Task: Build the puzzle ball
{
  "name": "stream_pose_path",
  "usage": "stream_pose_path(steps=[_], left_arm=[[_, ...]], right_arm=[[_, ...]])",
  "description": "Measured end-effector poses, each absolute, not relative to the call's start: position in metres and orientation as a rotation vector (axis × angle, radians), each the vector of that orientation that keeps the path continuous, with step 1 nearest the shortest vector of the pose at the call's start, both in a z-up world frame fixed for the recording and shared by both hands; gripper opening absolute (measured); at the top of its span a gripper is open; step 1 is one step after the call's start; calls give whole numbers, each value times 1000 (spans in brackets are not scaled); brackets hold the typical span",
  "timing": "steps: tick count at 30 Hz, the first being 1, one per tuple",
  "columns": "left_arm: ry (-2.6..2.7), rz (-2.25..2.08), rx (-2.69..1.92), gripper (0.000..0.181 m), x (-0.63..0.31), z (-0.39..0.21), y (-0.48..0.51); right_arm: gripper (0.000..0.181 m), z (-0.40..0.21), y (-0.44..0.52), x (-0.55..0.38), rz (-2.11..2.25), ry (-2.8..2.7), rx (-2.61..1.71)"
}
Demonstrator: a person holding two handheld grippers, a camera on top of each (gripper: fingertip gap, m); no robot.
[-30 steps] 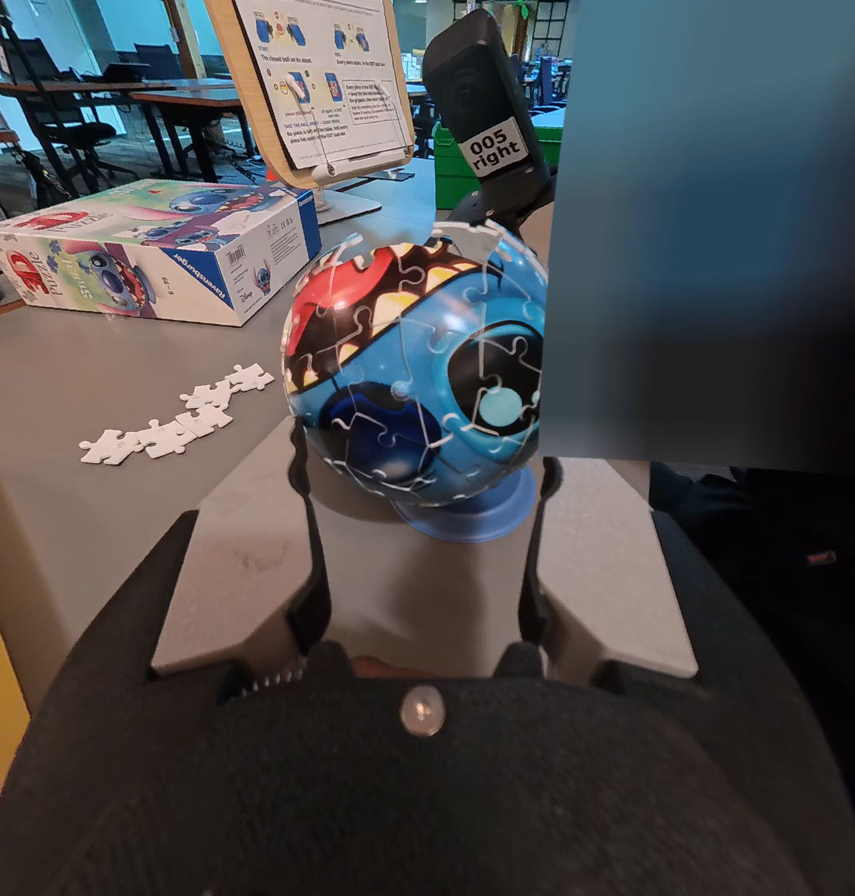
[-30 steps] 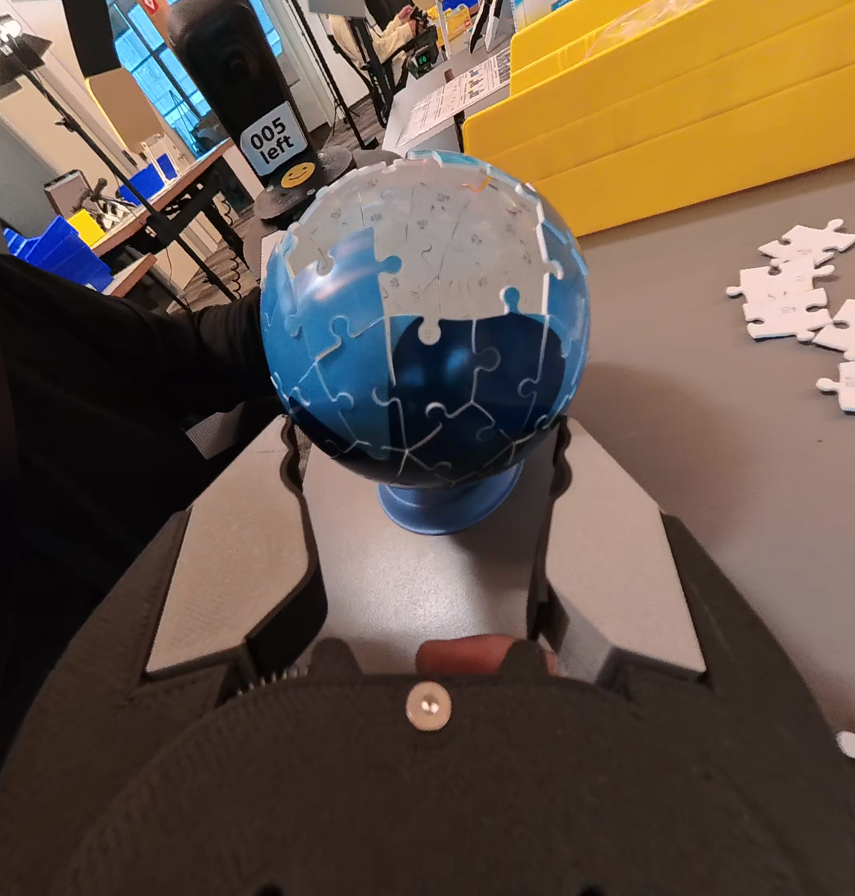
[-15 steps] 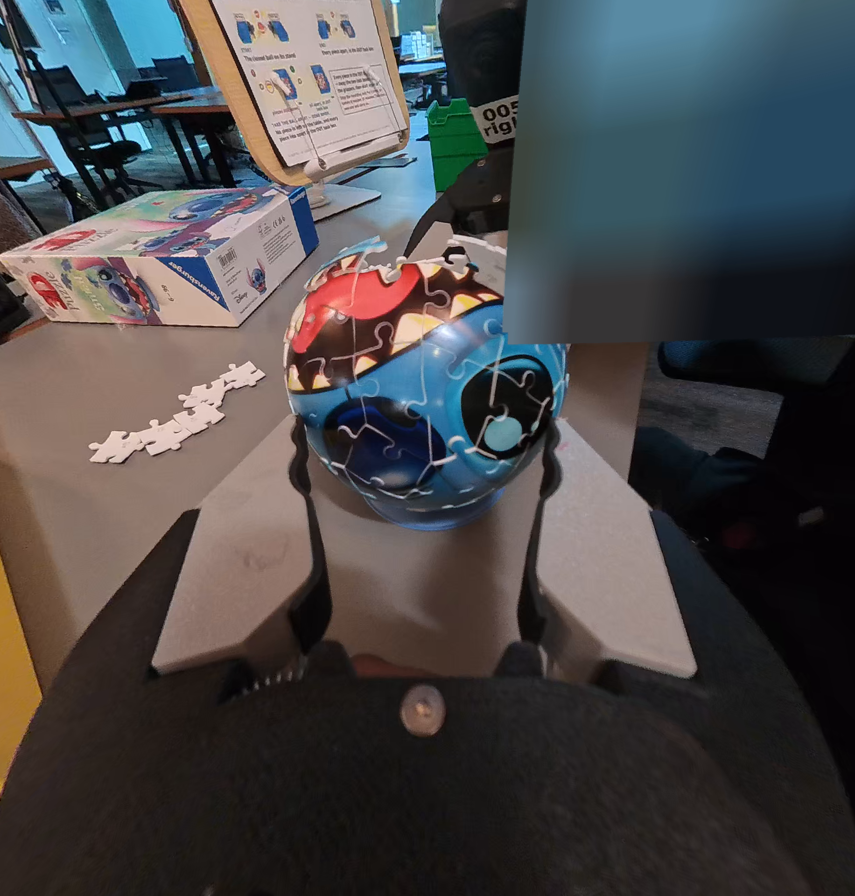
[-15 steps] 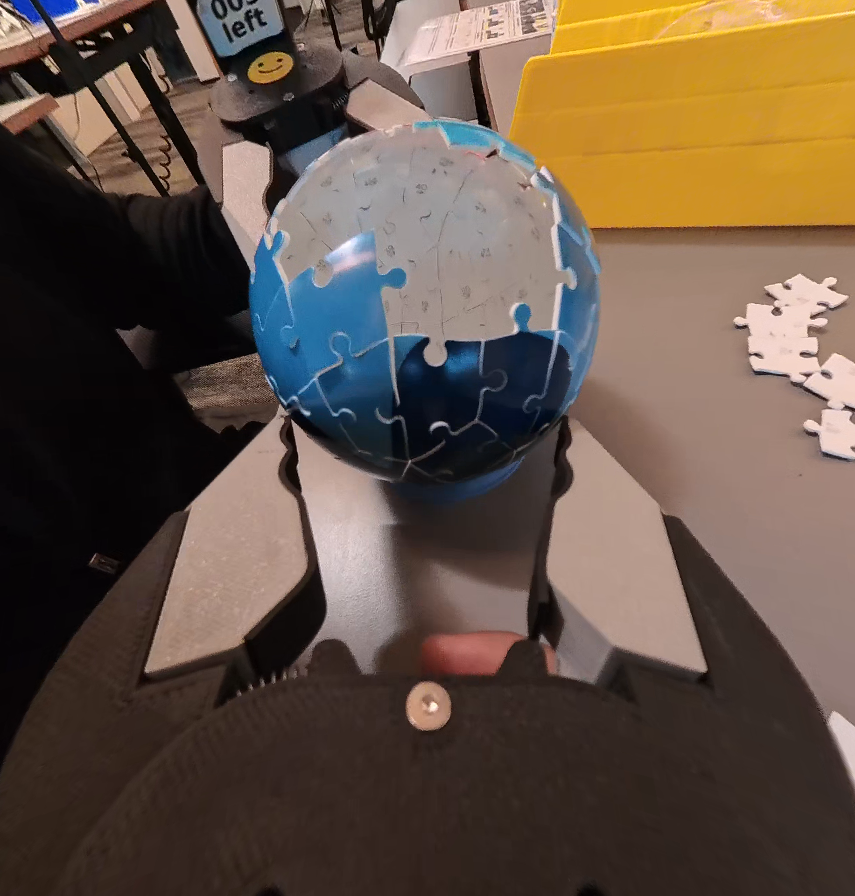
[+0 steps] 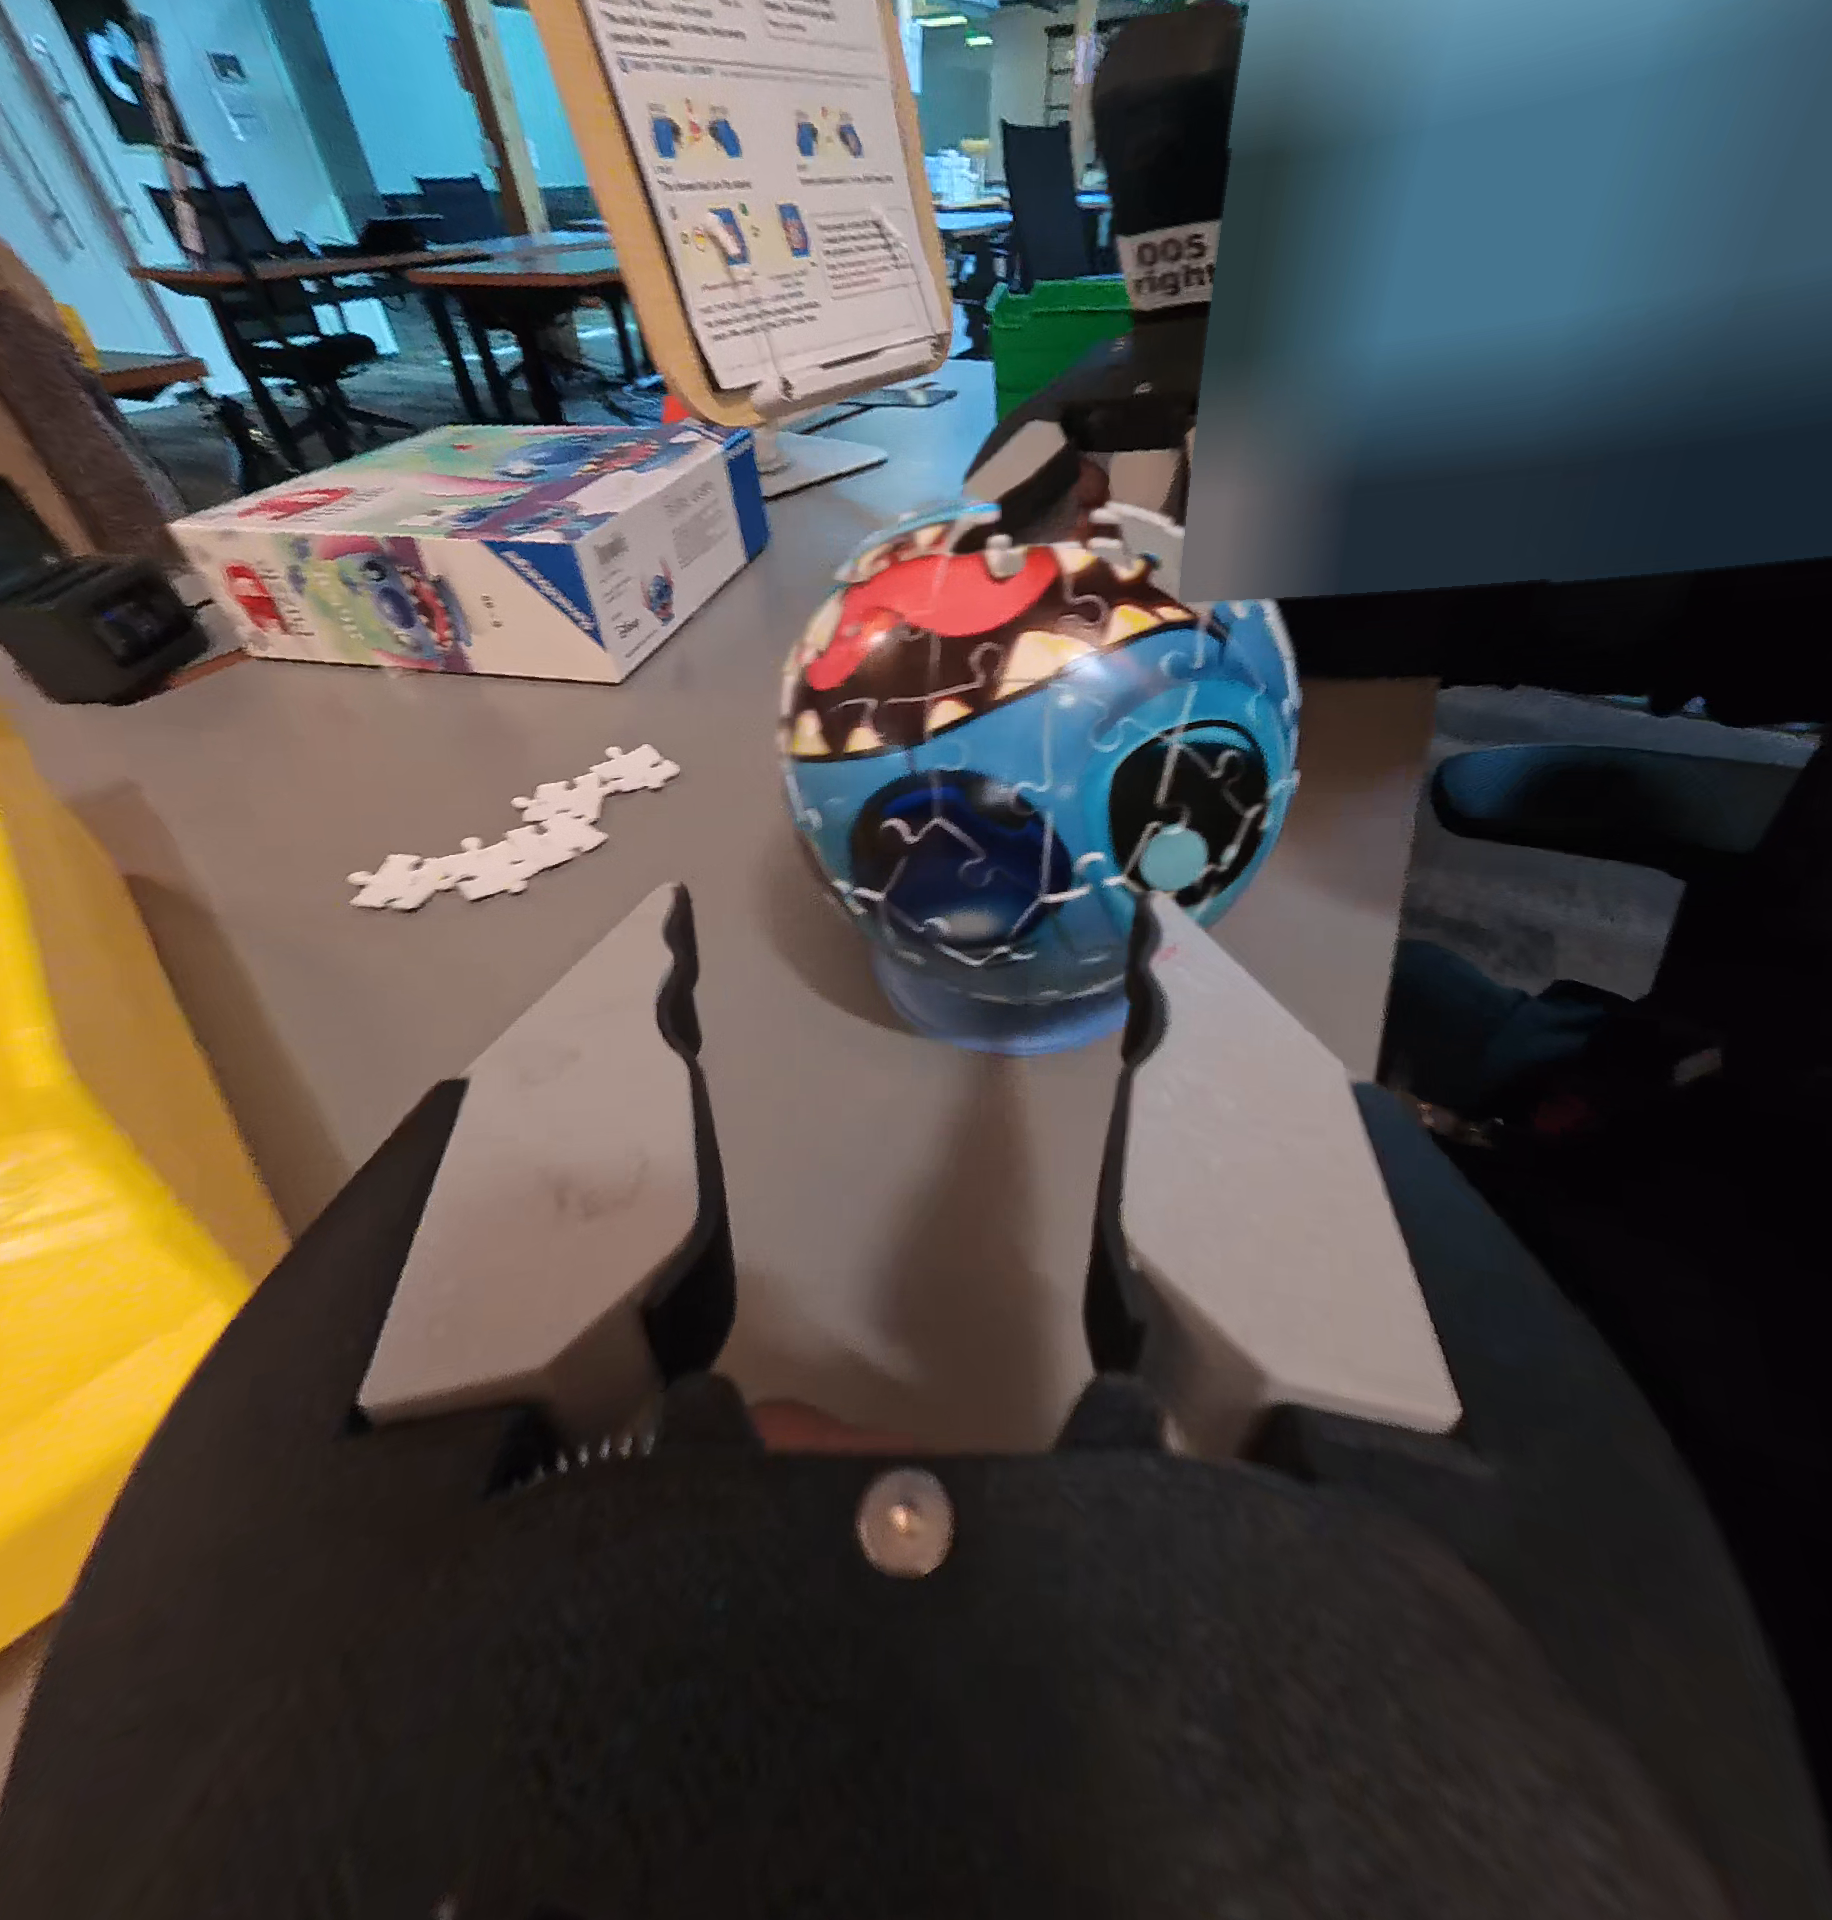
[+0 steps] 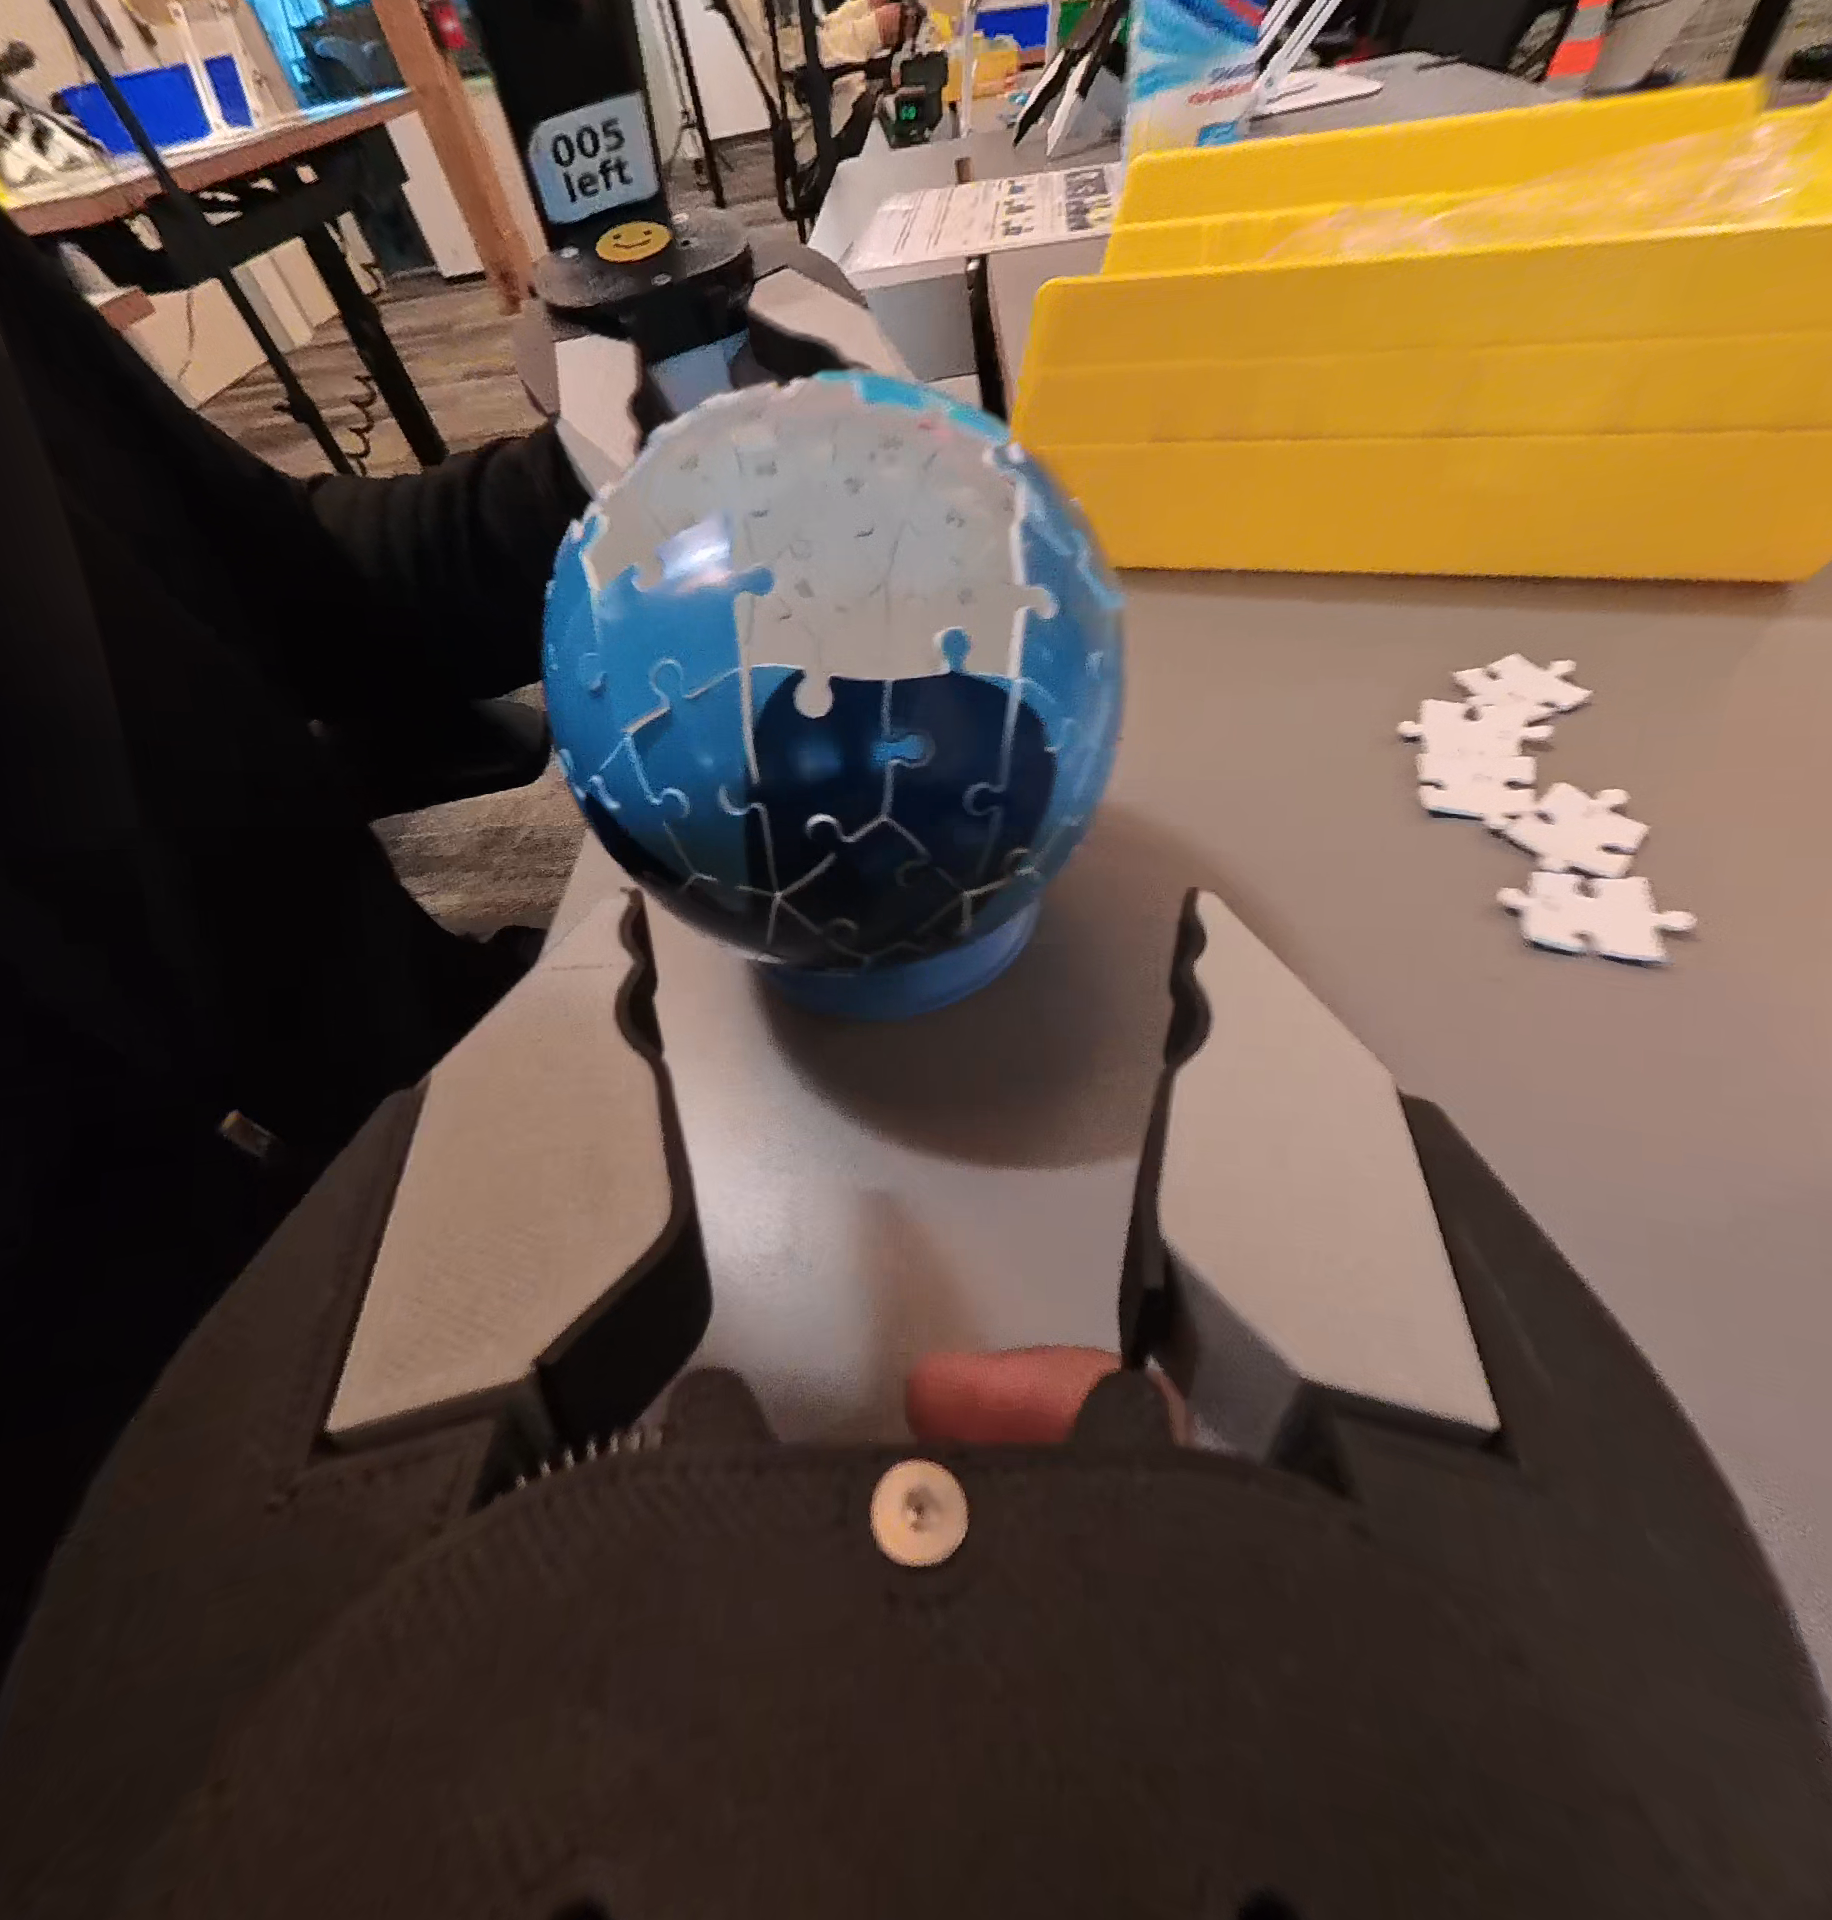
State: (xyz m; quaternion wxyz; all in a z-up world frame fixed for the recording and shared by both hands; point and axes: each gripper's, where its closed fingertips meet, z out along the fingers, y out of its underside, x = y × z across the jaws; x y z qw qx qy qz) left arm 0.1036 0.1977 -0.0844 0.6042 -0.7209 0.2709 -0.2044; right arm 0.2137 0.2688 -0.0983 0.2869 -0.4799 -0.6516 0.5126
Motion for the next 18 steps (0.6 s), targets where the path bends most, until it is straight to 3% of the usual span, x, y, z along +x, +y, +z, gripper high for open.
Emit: stream_pose_path(steps=[3,7,18], left_arm=[[584,-368,-1692,60,85,-90,206],[595,-358,-1722,53,85,-95,210],[551,-363,-1725,42,79,-93,219]], right_arm=[[91,-88,294,218,1335,-1654,-1294],[72,-90,341,218,1206,-1523,-1392],[51,-128,403,133,852,-1771,-1460]])
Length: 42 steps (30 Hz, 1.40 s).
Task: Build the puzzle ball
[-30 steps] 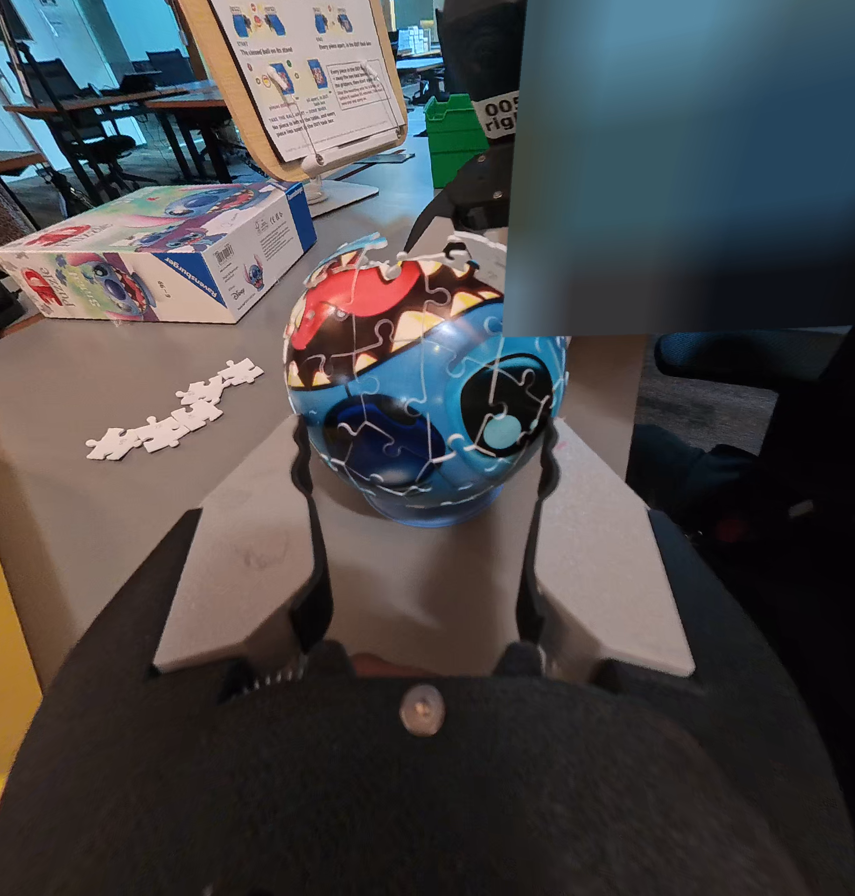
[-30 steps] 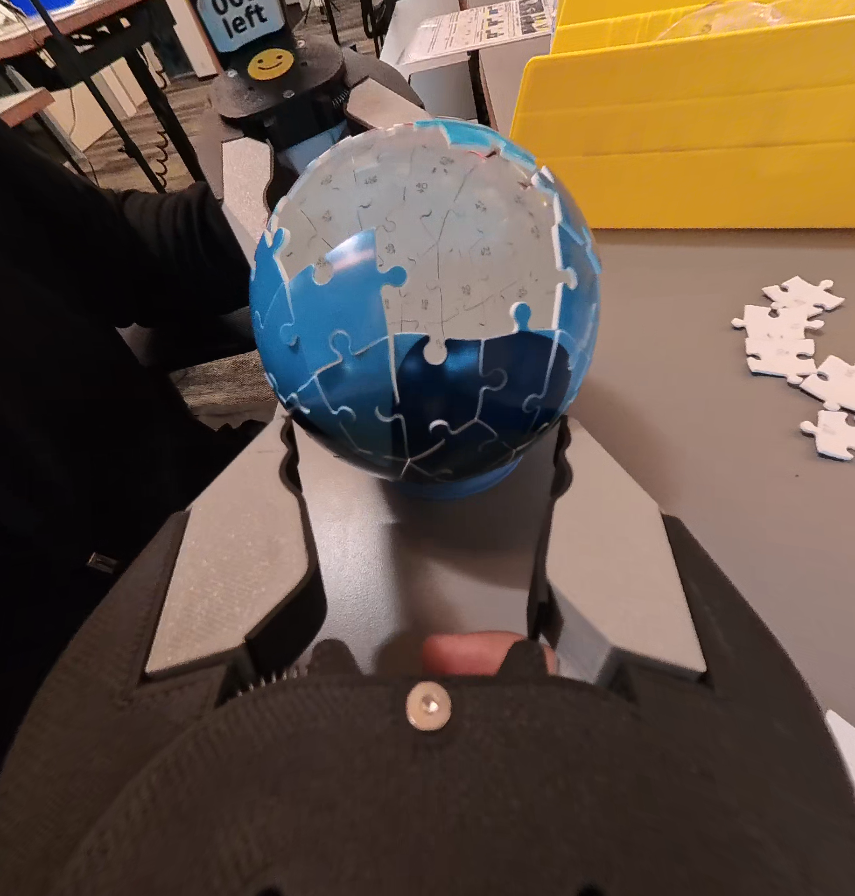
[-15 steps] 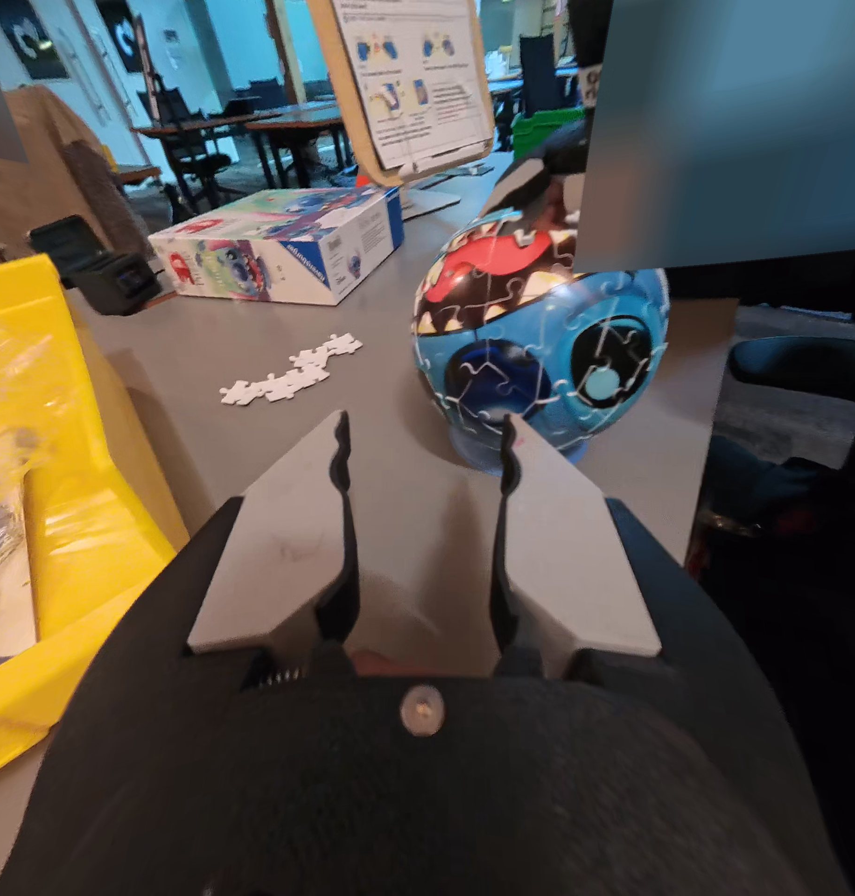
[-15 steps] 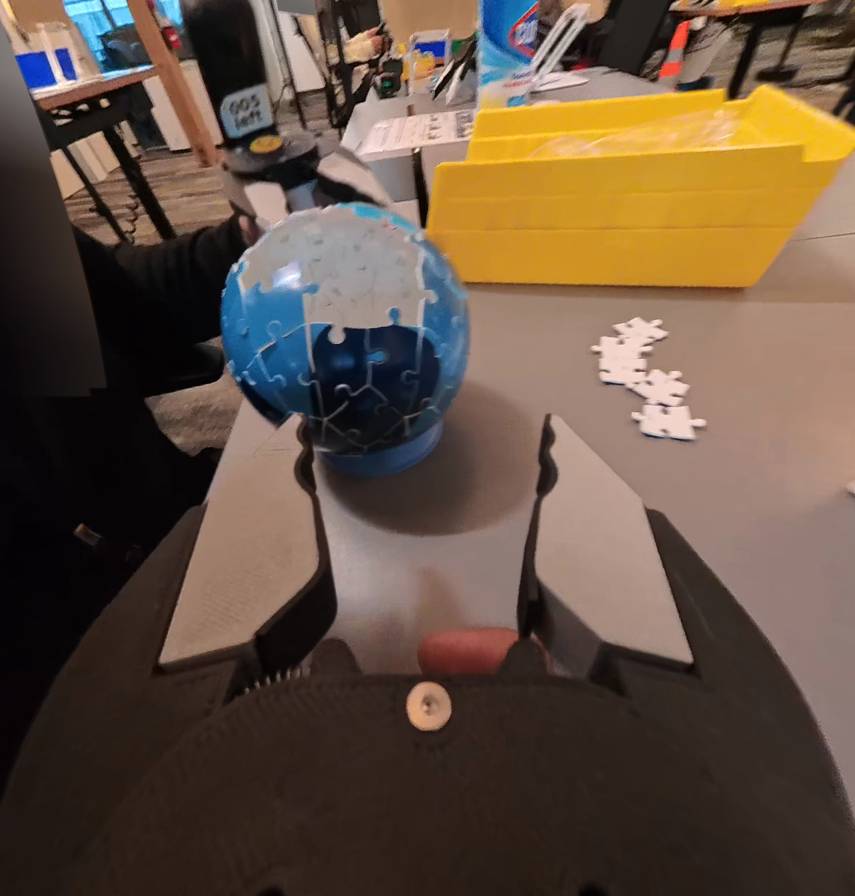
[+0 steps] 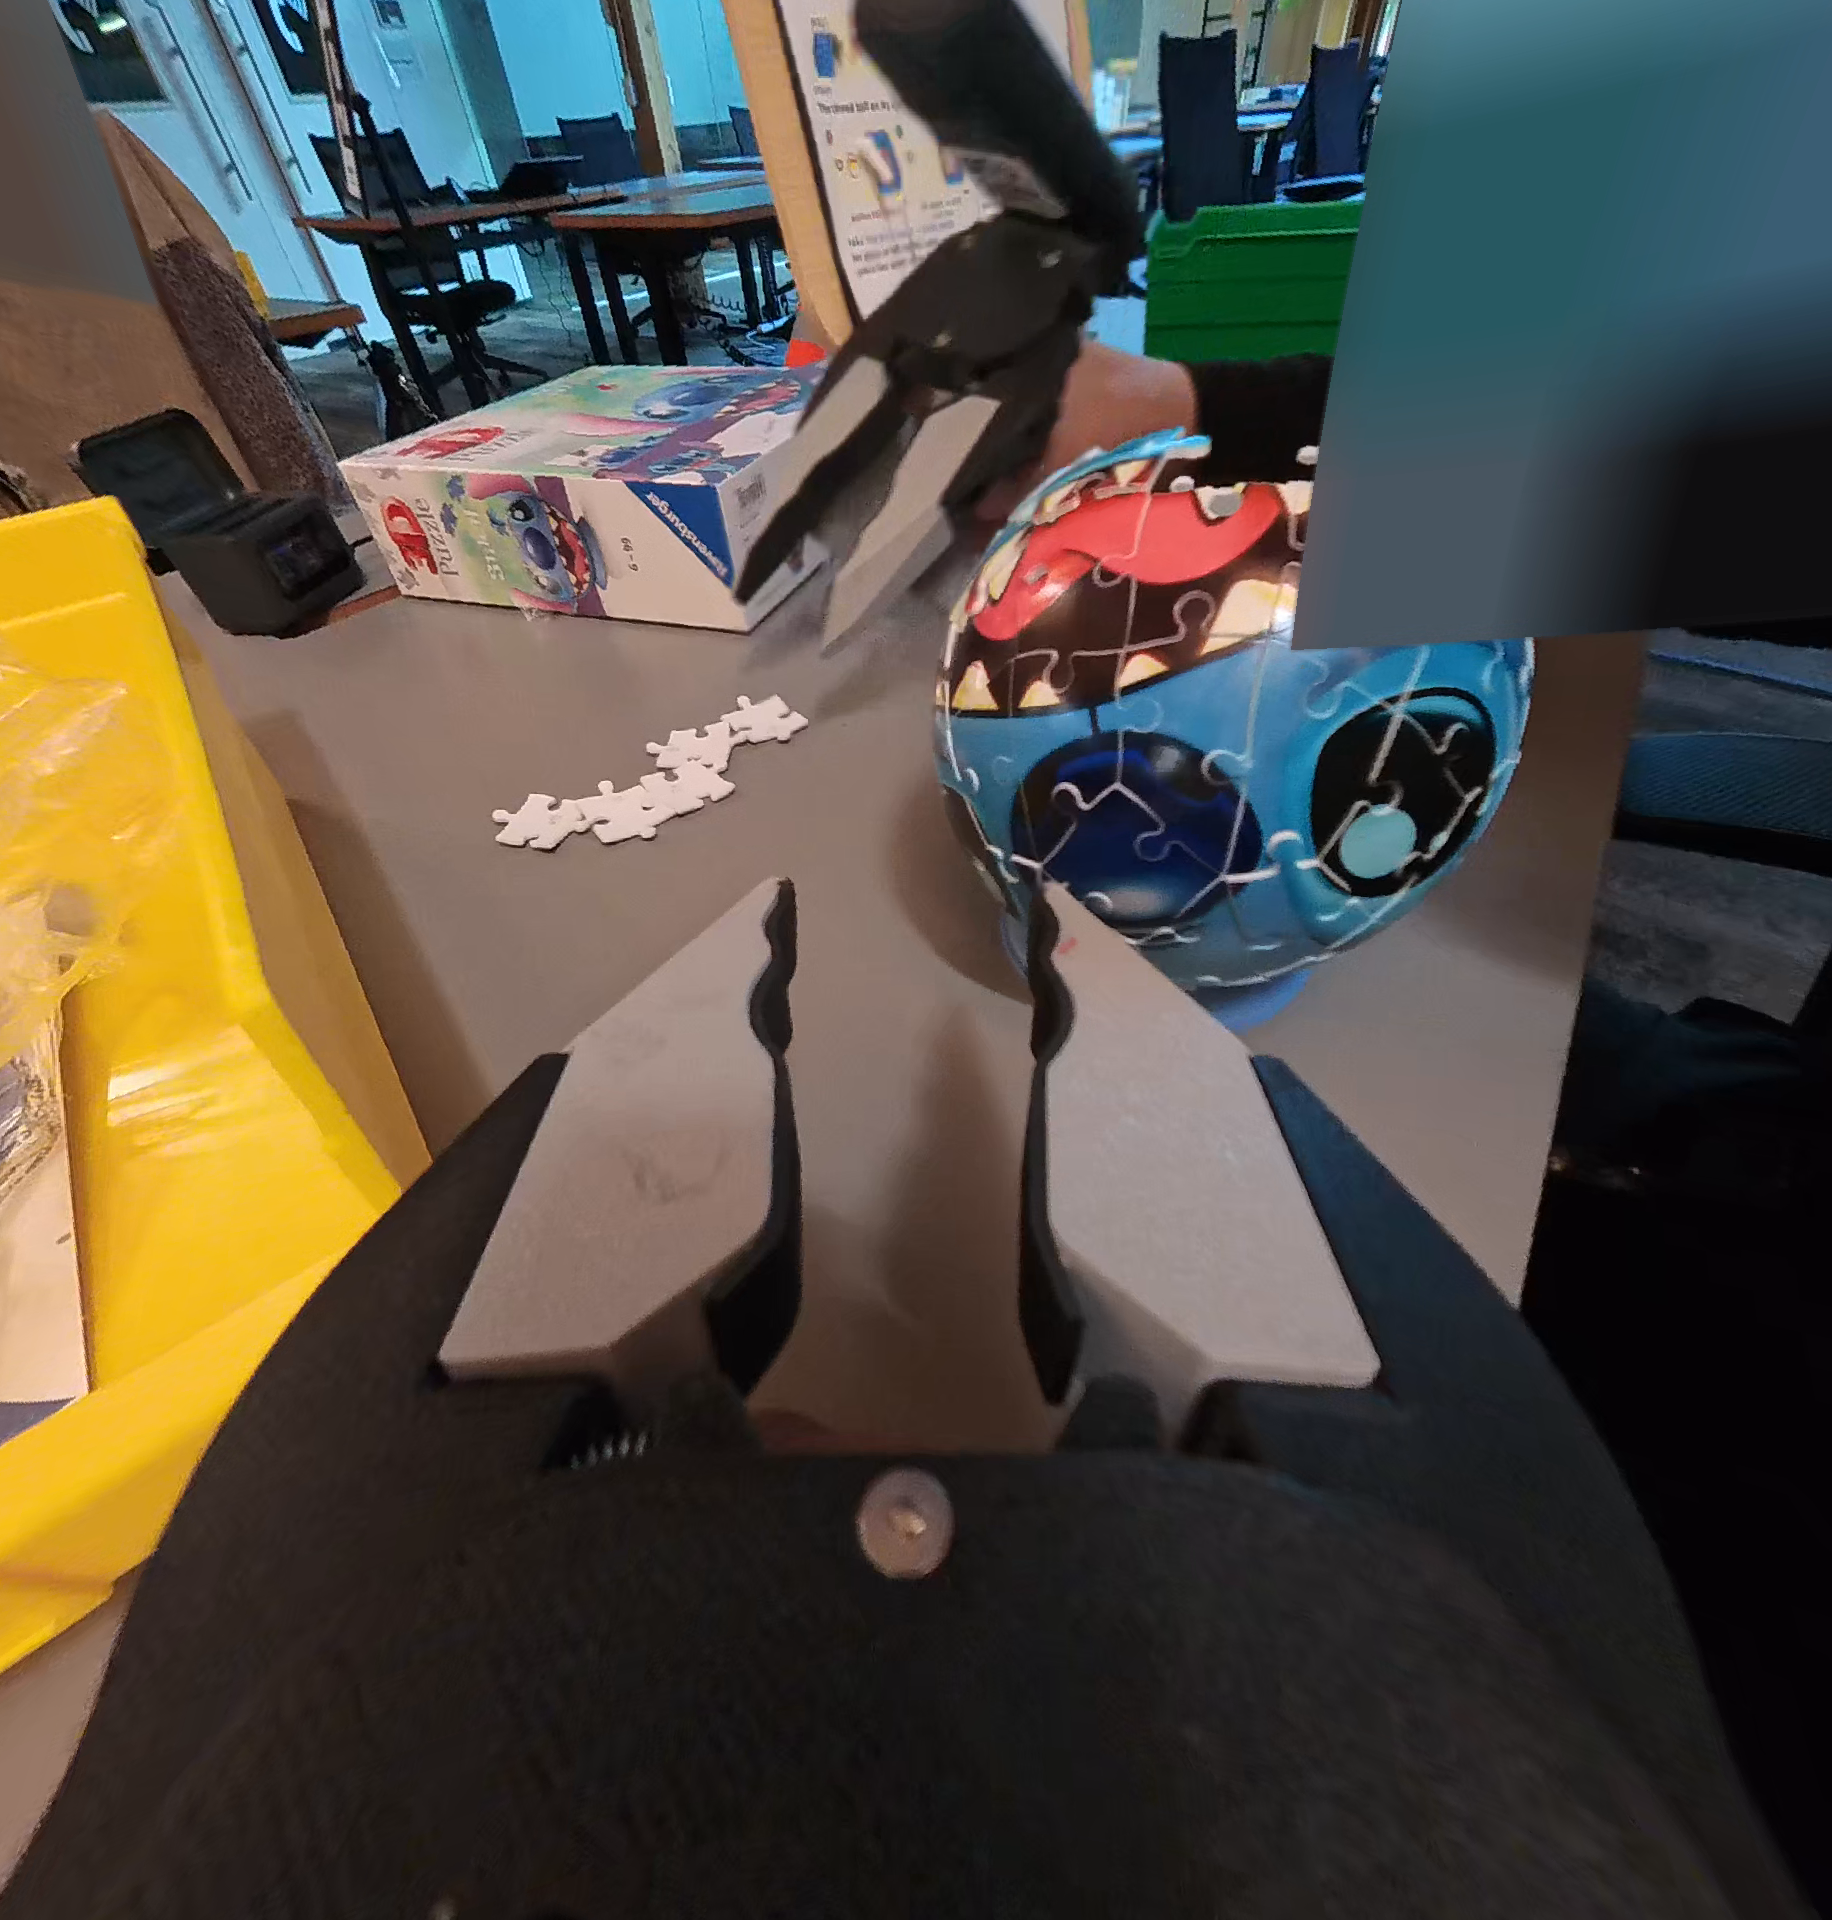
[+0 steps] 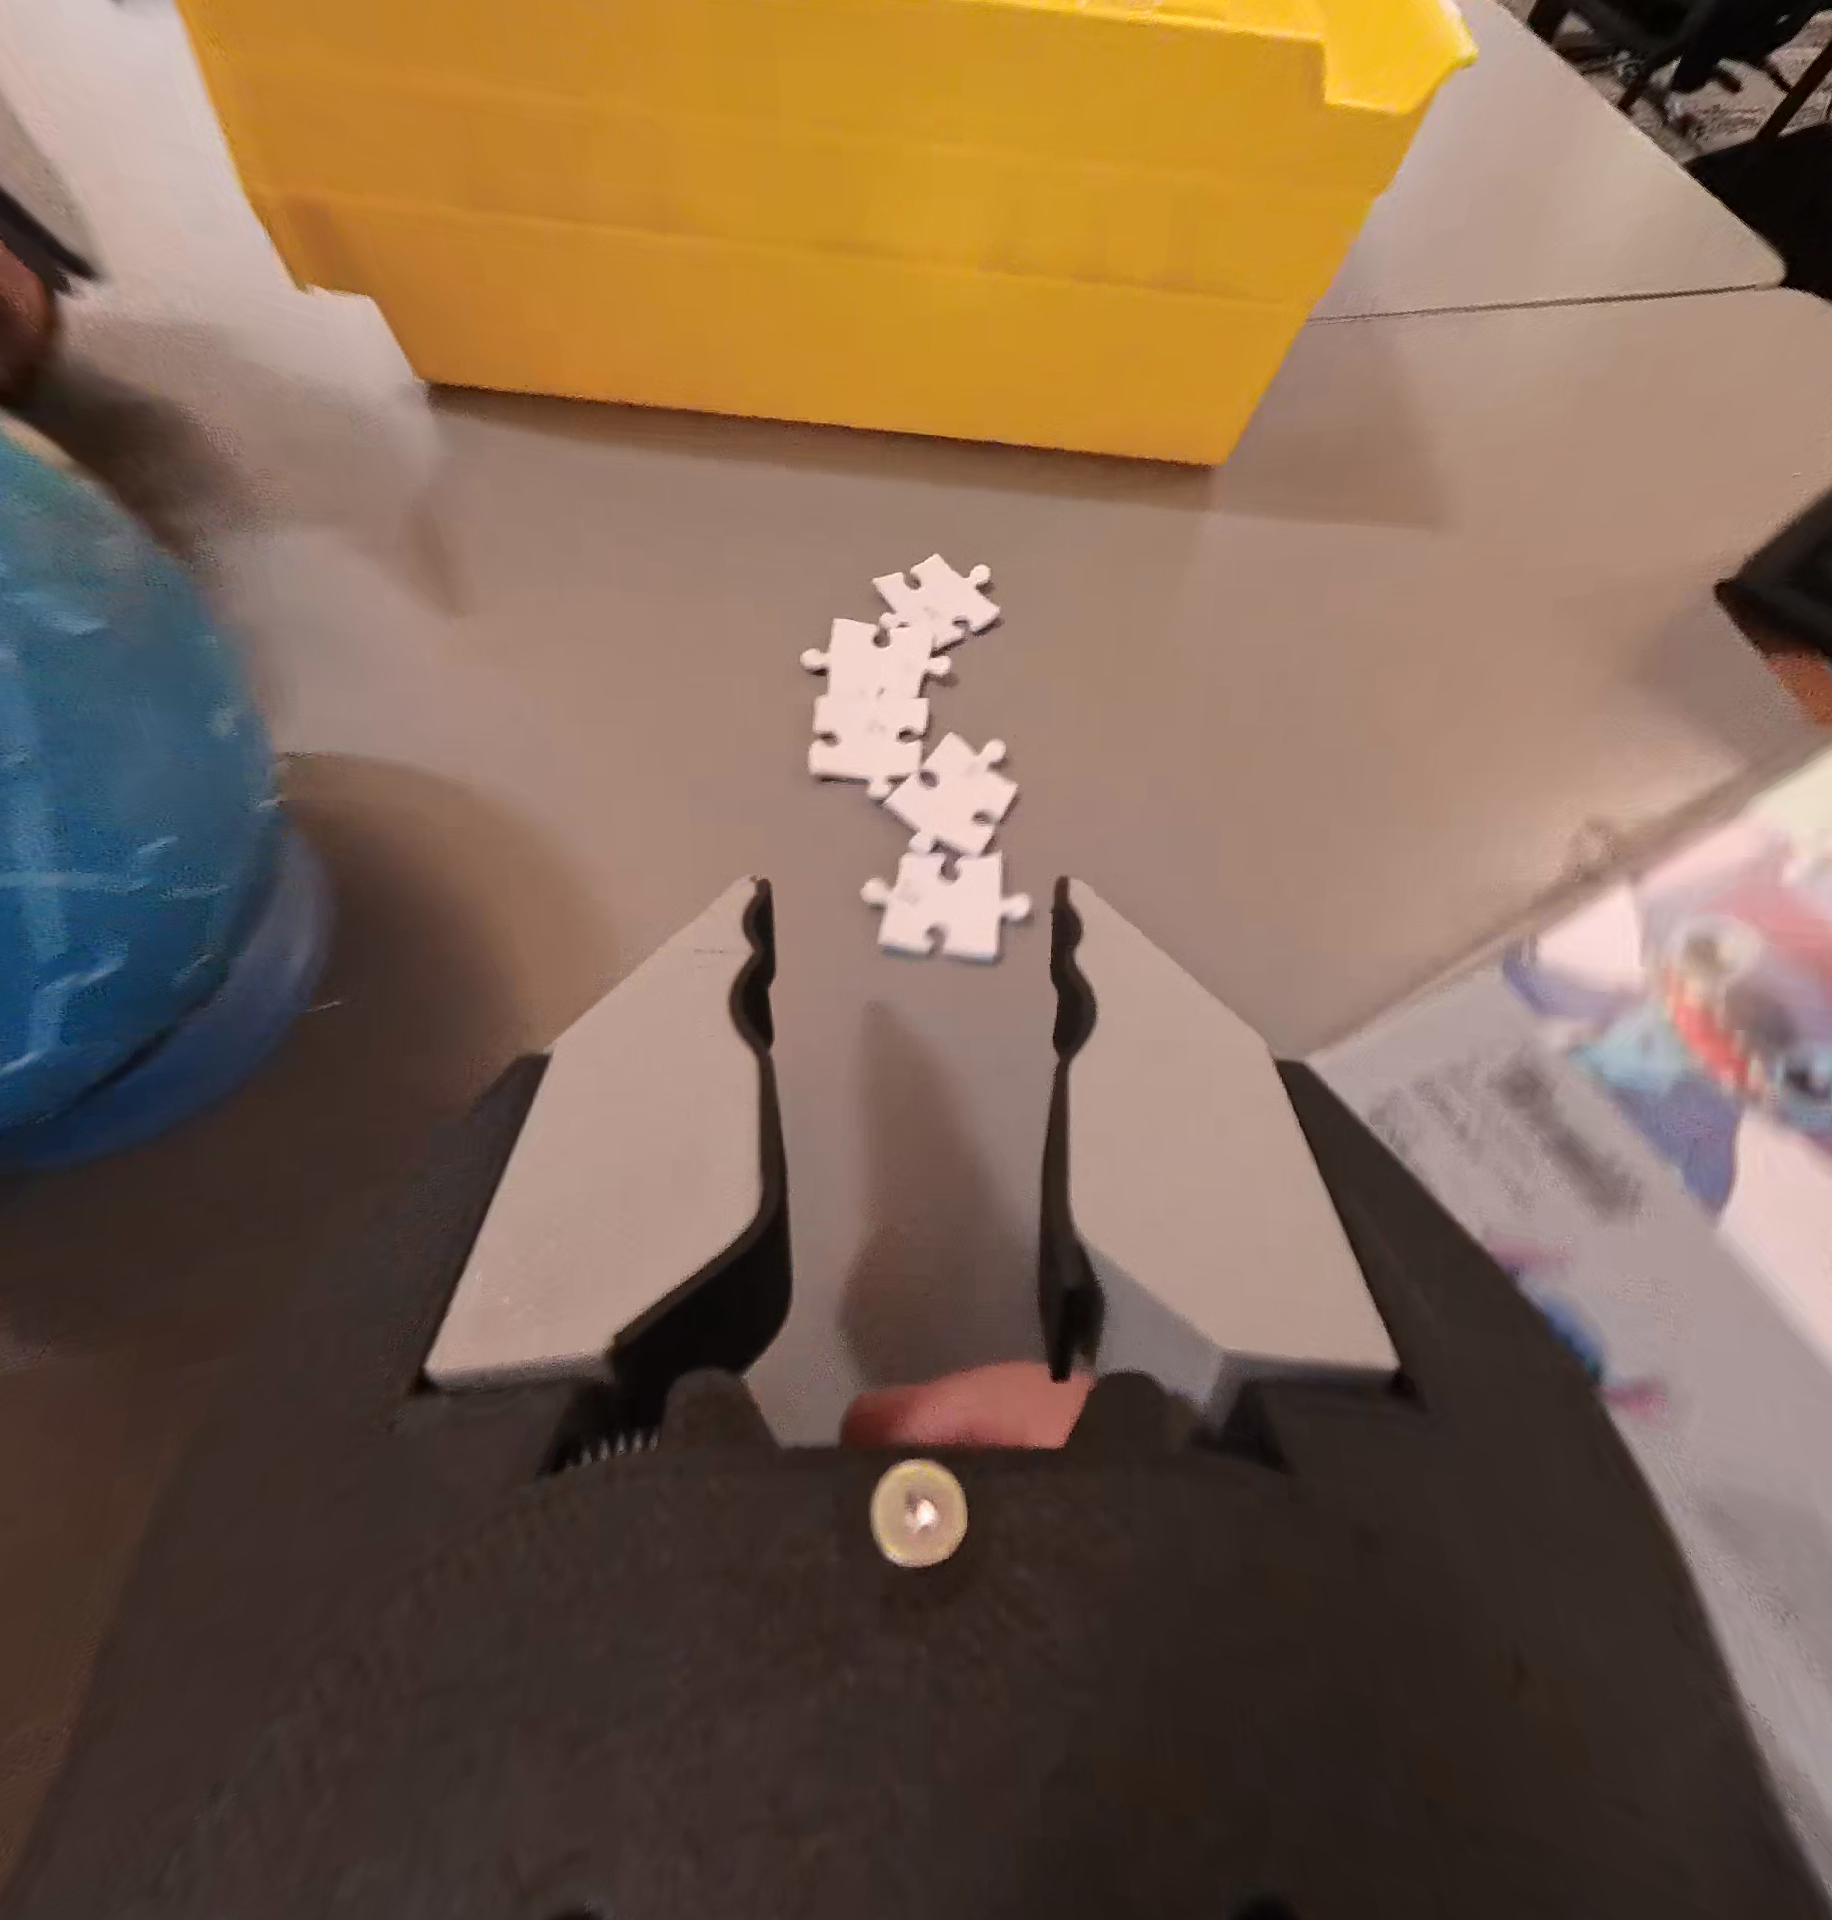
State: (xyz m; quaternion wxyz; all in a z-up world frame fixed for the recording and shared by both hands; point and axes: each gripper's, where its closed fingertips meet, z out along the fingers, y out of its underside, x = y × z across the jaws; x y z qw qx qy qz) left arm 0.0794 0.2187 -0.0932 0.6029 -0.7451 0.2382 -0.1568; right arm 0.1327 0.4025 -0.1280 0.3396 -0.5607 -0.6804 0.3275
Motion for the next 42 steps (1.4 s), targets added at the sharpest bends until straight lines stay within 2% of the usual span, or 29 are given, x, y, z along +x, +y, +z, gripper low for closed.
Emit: stream_pose_path(steps=[2,11,12,13,16,17,18,21,35,42], left_arm=[[537,-364,-1719,40,78,-92,219],[506,-312,-1712,30,73,-90,221],[500,-305,-1702,29,72,-89,221],[490,-296,-1692,28,70,-87,221],[466,-260,-1662,25,67,-83,220],[465,-251,-1655,25,66,-82,219],[462,-241,-1652,24,66,-82,219],[460,-230,-1671,25,65,-84,221],[379,-216,-1711,28,55,-86,228],[481,30,-1703,26,52,-55,228]], right_arm=[[45,-133,408,111,812,-1856,-1426],[46,-167,406,83,773,-2075,-1404],[33,-168,404,85,788,-2082,-1388],[28,-168,403,87,799,-2077,-1373],[27,-168,404,90,790,-2062,-1369],[22,-167,405,90,771,-2055,-1366],[6,-165,406,90,750,-2038,-1363],[1,-152,405,93,793,-1972,-1386],[0,-100,394,117,963,-1700,-1451],[0,-55,355,125,1078,-1639,-1352]])
